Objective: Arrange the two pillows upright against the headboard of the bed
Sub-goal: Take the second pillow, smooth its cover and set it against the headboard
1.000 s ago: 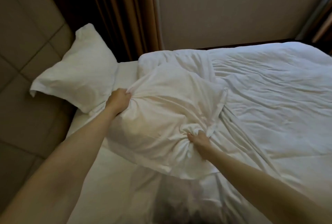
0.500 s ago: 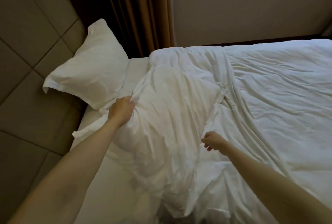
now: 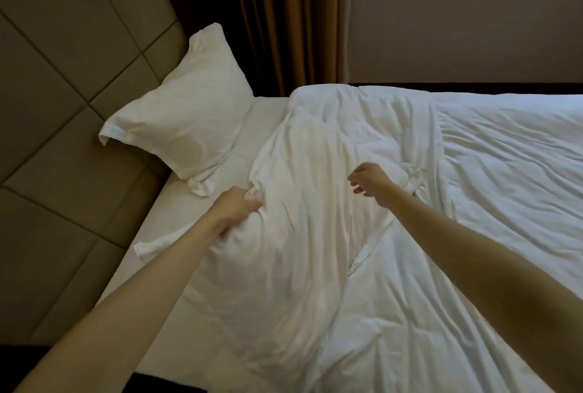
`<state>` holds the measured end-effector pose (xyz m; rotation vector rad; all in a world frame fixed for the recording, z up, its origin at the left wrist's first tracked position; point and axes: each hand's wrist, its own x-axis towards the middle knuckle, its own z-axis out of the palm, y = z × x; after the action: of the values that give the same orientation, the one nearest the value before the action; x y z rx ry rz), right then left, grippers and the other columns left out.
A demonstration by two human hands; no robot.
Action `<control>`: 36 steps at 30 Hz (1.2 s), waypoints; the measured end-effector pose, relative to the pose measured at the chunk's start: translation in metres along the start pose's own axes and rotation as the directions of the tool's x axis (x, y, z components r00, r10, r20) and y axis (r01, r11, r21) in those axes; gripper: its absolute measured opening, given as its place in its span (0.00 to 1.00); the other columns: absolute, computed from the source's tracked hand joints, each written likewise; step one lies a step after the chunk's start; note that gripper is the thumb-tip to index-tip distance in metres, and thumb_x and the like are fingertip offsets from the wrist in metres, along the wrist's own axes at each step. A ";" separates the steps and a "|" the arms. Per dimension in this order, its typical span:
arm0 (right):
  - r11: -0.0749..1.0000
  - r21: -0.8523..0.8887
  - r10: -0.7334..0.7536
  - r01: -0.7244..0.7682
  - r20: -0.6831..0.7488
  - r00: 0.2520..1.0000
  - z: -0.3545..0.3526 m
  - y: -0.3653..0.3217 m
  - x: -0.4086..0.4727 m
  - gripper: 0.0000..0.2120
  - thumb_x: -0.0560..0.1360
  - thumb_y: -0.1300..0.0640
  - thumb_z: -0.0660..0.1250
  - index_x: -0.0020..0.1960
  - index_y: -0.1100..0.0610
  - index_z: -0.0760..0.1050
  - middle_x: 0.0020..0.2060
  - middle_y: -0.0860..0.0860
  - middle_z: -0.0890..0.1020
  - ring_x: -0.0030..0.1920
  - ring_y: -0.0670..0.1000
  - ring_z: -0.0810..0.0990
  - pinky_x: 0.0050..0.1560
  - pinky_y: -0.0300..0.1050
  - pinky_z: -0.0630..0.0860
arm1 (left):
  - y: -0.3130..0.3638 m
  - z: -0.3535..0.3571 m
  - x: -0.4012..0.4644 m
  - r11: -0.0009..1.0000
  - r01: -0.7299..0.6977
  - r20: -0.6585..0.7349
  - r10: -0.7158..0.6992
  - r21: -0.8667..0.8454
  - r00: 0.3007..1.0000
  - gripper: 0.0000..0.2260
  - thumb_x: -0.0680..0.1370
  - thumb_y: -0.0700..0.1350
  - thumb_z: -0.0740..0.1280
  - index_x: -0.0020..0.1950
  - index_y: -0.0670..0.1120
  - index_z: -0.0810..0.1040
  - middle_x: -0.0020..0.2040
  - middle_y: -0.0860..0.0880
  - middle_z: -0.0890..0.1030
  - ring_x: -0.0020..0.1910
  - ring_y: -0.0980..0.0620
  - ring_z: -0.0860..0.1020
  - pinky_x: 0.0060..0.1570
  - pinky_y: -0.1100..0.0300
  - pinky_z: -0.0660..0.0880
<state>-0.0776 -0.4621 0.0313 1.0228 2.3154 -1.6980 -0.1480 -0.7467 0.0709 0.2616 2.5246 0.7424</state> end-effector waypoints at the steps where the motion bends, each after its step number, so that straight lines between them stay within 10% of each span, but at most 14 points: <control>1: 1.000 0.007 -0.015 0.015 -0.001 1.000 0.003 -0.009 0.006 0.04 0.75 0.60 0.65 0.48 0.60 0.73 0.43 0.56 0.79 0.41 0.55 0.78 0.36 0.43 0.70 | 0.000 0.004 -0.008 1.000 -0.010 0.015 0.010 -0.025 1.000 0.10 0.73 0.49 0.66 0.35 0.44 0.76 0.43 0.36 0.82 0.47 0.37 0.81 0.39 0.56 0.68; 6: 0.999 0.041 -0.006 0.005 0.018 1.000 0.038 -0.050 0.024 0.14 0.74 0.54 0.68 0.54 0.61 0.70 0.53 0.58 0.77 0.50 0.56 0.78 0.47 0.51 0.73 | -0.012 0.021 -0.037 0.984 -0.049 0.065 0.061 -0.173 0.996 0.09 0.70 0.51 0.67 0.35 0.47 0.77 0.36 0.45 0.81 0.37 0.50 0.77 0.39 0.57 0.70; 10: 0.998 -0.025 0.054 -0.054 -0.008 0.999 0.077 -0.073 0.031 0.41 0.72 0.43 0.69 0.75 0.56 0.52 0.74 0.57 0.58 0.70 0.63 0.64 0.60 0.62 0.71 | -0.028 0.033 -0.046 0.965 -0.070 0.111 0.101 -0.254 0.989 0.09 0.68 0.49 0.67 0.27 0.53 0.77 0.25 0.57 0.74 0.29 0.58 0.72 0.36 0.59 0.69; 17: 0.927 -0.361 0.049 -0.100 -0.148 0.988 0.143 -0.085 0.037 0.57 0.67 0.44 0.75 0.77 0.53 0.36 0.77 0.60 0.49 0.74 0.66 0.53 0.69 0.62 0.61 | -0.062 0.031 -0.047 0.932 -0.233 0.198 0.293 -0.278 0.936 0.09 0.68 0.49 0.65 0.28 0.50 0.72 0.24 0.55 0.70 0.27 0.61 0.67 0.32 0.59 0.65; 20: 0.896 -0.408 0.117 -0.177 -0.167 0.979 0.141 -0.076 0.035 0.52 0.69 0.52 0.74 0.78 0.54 0.39 0.72 0.62 0.61 0.69 0.65 0.65 0.64 0.60 0.70 | -0.077 0.024 -0.045 0.908 -0.225 0.238 0.319 -0.352 0.917 0.09 0.68 0.47 0.67 0.28 0.49 0.71 0.29 0.54 0.70 0.30 0.57 0.68 0.33 0.59 0.64; 23: 0.898 -0.376 0.173 -0.229 -0.176 0.969 0.128 -0.069 0.027 0.28 0.70 0.58 0.71 0.65 0.60 0.64 0.60 0.61 0.73 0.52 0.59 0.78 0.47 0.51 0.80 | -0.092 0.018 -0.038 0.886 -0.214 0.272 0.344 -0.411 0.899 0.10 0.68 0.46 0.67 0.28 0.49 0.70 0.29 0.53 0.69 0.30 0.56 0.67 0.32 0.59 0.62; 31: 0.990 -0.055 0.115 -0.130 -0.213 0.970 0.125 -0.034 -0.016 0.09 0.71 0.66 0.63 0.50 0.64 0.77 0.38 0.56 0.77 0.35 0.56 0.78 0.27 0.42 0.76 | -0.136 0.007 -0.024 0.914 -0.177 0.235 0.274 -0.366 0.933 0.11 0.69 0.50 0.71 0.27 0.55 0.77 0.21 0.59 0.70 0.22 0.64 0.66 0.25 0.66 0.64; 36: 0.993 0.105 0.077 -0.052 -0.255 0.964 0.126 -0.001 -0.038 0.08 0.71 0.64 0.62 0.46 0.59 0.78 0.35 0.51 0.78 0.36 0.52 0.78 0.28 0.38 0.73 | -0.151 0.005 -0.024 0.929 -0.192 0.193 0.261 -0.318 0.946 0.16 0.70 0.53 0.69 0.57 0.59 0.81 0.40 0.57 0.83 0.39 0.59 0.80 0.41 0.61 0.74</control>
<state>-0.0867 -0.5894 0.0014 1.4016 2.3352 -1.7616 -0.1311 -0.8774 -0.0065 0.5126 2.1488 1.0996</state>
